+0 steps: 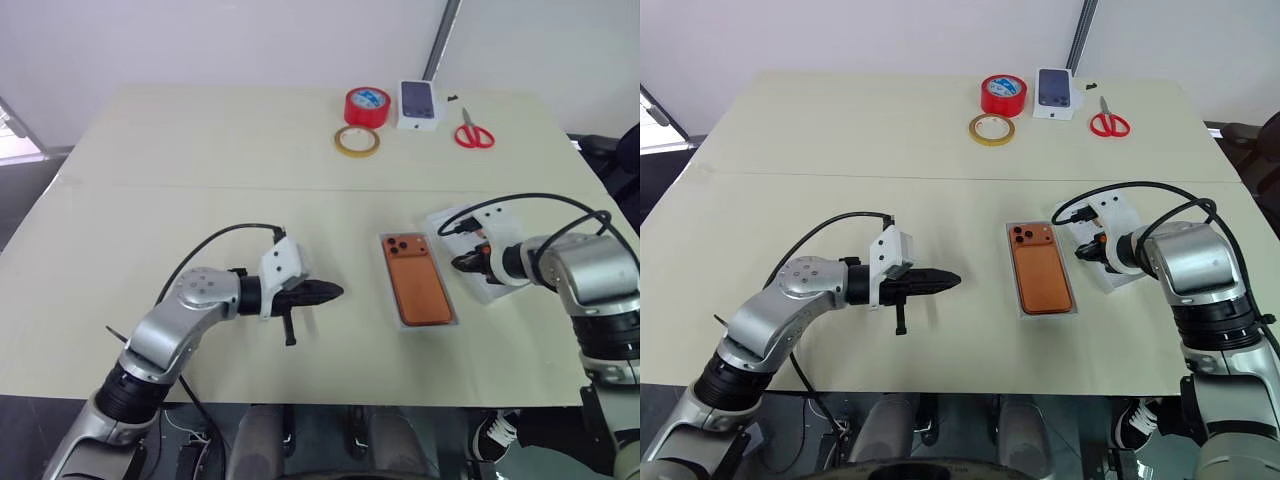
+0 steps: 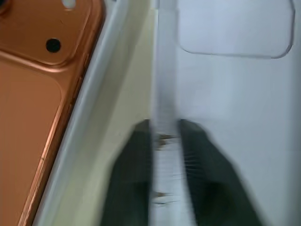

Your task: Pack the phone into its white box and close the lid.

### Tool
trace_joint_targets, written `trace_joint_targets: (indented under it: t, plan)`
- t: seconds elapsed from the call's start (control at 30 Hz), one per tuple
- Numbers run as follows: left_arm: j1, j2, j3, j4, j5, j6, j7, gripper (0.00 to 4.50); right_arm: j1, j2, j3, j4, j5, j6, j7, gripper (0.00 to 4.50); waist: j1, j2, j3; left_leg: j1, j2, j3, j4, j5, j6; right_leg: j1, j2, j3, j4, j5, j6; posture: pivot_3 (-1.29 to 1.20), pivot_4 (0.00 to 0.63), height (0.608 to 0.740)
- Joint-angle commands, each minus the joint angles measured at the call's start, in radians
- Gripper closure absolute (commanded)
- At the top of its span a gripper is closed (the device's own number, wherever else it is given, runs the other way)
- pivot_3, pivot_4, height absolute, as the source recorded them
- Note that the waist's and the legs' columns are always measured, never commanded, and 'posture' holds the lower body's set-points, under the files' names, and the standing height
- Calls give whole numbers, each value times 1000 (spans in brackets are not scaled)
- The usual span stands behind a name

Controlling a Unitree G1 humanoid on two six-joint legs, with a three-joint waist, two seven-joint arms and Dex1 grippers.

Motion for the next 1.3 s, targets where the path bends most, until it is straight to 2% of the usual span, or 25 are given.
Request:
trace_joint_targets:
  t: [0.03,0.17,0.27,0.33,0.4,0.5,0.53,0.57,0.6,0.63,0.73,0.87,0.97,1.1,1.2,1.3]
  plan:
    - [7,11,18,-30,4,-35,-1,4500,-31,7,-55,-25,26,46,-21,4467,2,0,0,0,0,0,0,0,0,0,0,0,0,0,0,0,150,740]
    - [22,26,61,-3,27,-53,35,4500,-109,12,-153,-55,87,136,-5,4467,0,2,1,0,0,0,0,0,0,0,0,0,0,0,0,0,150,740]
    - [35,29,123,43,24,-67,69,4500,-181,40,-261,-69,229,212,21,4467,-1,3,1,0,1,0,0,0,0,-1,1,0,1,0,0,0,150,740]
    - [39,31,164,99,31,-87,91,4500,-220,77,-338,-47,477,219,-16,4467,-2,3,1,0,2,0,0,0,0,-1,3,0,1,0,0,0,150,740]
    - [35,31,183,146,40,-108,98,4500,-232,122,-377,-12,759,219,-146,4467,-4,2,1,1,3,0,-1,0,0,0,4,0,1,0,0,0,150,740]
    - [17,23,189,185,49,-132,99,4500,-209,189,-392,61,1176,219,-457,4467,-4,2,1,1,4,0,-1,0,0,0,4,0,2,0,0,0,150,740]
    - [10,19,187,194,52,-139,101,4500,-153,156,-315,51,1434,90,-637,4467,1,2,1,1,4,0,-1,0,0,0,3,0,2,0,0,0,150,740]
    - [0,13,184,202,54,-142,102,4500,-96,161,-263,32,1606,-12,-774,4467,4,2,1,1,3,0,-1,0,0,0,3,0,2,0,0,0,150,740]
    - [-9,8,180,207,56,-145,103,4500,-44,174,-226,2,1708,-89,-868,4467,6,1,0,0,3,-1,-1,0,0,0,2,0,2,0,0,0,150,740]
    - [-17,2,173,208,59,-149,102,4500,14,196,-203,-38,1751,-147,-940,4467,5,1,0,0,2,0,0,0,0,2,2,0,1,0,0,0,150,740]
    - [-41,-19,148,207,67,-151,99,4500,161,314,-192,-147,1751,-270,-1132,4467,1,1,0,0,1,1,1,-1,1,2,1,1,-1,2,4,0,150,740]
    - [-68,-66,90,205,84,-144,99,4500,269,393,-203,-214,1751,-360,-1313,4467,1,2,-1,1,1,2,2,0,1,2,1,2,0,3,6,0,150,740]
    - [-82,-104,32,208,112,-148,100,4500,257,396,-243,-185,1751,-361,-1370,3543,2,2,-1,1,1,1,2,-1,1,3,1,2,0,2,4,0,150,740]
    - [-134,-188,-42,251,156,-139,126,4500,148,382,-323,-101,1751,-328,-1405,1457,1,2,-1,1,1,2,2,0,1,3,2,3,0,1,2,0,150,740]
    - [-179,-254,-74,306,177,-138,146,4500,67,191,-310,-31,1751,-216,-1295,64,3,3,-1,1,1,1,1,0,1,2,2,3,0,1,3,0,150,740]
    - [-207,-296,-85,338,183,-136,153,4500,10,24,-286,34,1751,-159,-1213,64,2,3,-1,0,1,1,1,0,2,2,3,3,0,1,3,0,150,740]
